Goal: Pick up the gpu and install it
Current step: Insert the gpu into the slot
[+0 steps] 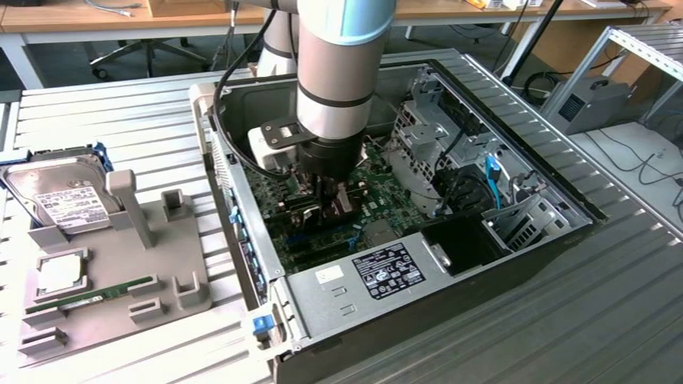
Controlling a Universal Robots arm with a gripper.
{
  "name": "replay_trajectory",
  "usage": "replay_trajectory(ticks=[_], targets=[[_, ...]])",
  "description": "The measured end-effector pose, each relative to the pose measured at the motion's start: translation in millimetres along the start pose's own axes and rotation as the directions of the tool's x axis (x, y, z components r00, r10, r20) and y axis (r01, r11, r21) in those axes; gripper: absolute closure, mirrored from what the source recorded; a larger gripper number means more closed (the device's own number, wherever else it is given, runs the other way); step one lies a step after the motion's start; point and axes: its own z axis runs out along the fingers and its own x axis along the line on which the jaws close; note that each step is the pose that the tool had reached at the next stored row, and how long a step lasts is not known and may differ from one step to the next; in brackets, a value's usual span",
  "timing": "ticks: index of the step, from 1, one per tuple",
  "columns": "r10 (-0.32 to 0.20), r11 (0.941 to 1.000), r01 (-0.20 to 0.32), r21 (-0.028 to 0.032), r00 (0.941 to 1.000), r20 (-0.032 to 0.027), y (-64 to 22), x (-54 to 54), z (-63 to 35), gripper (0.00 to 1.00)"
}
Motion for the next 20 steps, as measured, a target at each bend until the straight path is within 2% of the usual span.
replay_trajectory(ticks=[20], targets=[[0.000, 1.0000, 0.000, 0.0011, 1.0000, 0.0001, 1.0, 0.0, 1.4, 0.73]])
